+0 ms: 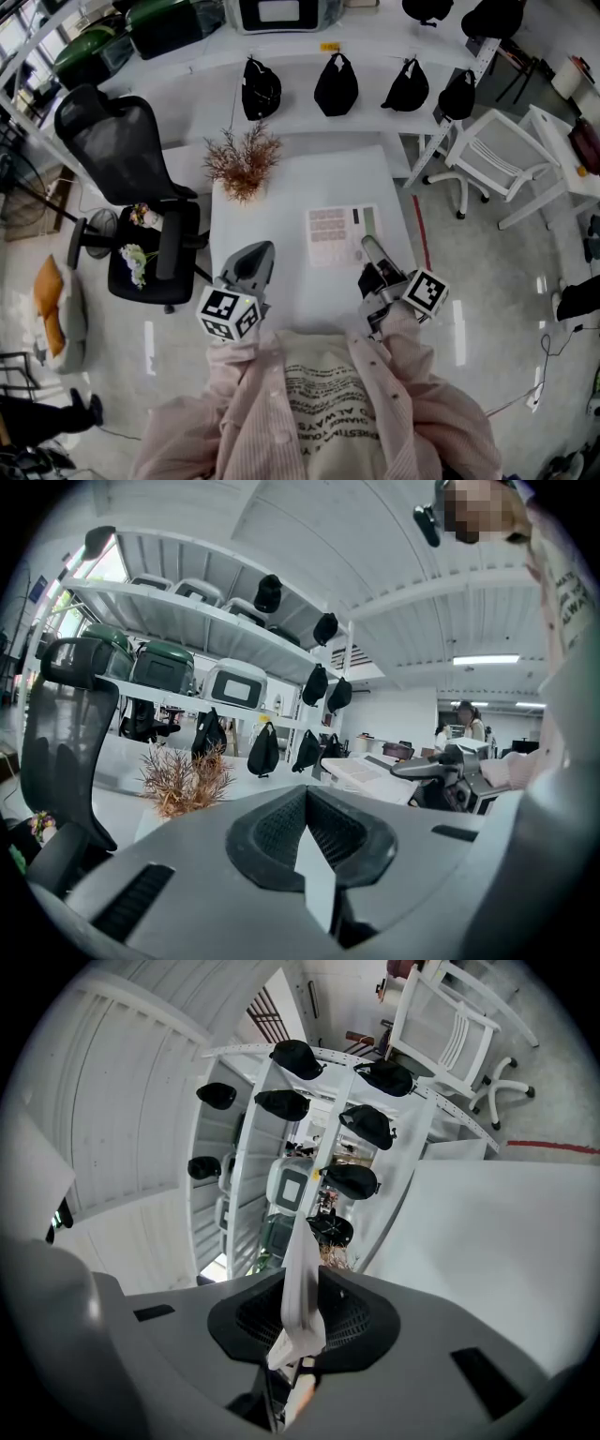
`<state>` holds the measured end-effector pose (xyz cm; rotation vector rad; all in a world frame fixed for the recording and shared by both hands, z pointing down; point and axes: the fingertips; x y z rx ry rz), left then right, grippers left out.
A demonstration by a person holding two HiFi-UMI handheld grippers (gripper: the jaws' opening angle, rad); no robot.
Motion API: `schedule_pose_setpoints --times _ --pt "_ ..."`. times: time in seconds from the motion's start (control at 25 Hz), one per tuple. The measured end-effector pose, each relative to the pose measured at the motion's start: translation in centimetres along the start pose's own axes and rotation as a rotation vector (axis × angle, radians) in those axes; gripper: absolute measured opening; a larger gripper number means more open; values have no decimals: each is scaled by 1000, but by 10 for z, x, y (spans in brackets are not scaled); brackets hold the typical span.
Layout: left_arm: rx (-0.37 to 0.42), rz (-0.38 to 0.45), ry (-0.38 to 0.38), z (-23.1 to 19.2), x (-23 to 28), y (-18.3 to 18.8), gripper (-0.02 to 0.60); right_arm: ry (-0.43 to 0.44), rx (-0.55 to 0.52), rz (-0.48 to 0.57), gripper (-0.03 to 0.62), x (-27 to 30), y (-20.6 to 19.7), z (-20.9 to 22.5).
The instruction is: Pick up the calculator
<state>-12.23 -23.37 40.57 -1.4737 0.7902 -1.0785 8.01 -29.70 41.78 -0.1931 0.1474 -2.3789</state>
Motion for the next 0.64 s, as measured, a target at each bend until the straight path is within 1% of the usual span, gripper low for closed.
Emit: schedule_pose_setpoints --times 0.24,0.64 --pt "-6 -7 3 -2 4 -5 2 -16 1 4 69 1 3 6" --pt "-8 -16 -1 -1 11 -7 0 -15 20 3 69 2 7 11"
Point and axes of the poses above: the fingertips, and each gripper's own axes: x forward along the fingers, z to its right, y out of its top, and after that the axes turned 12 degrees about x, right-handed
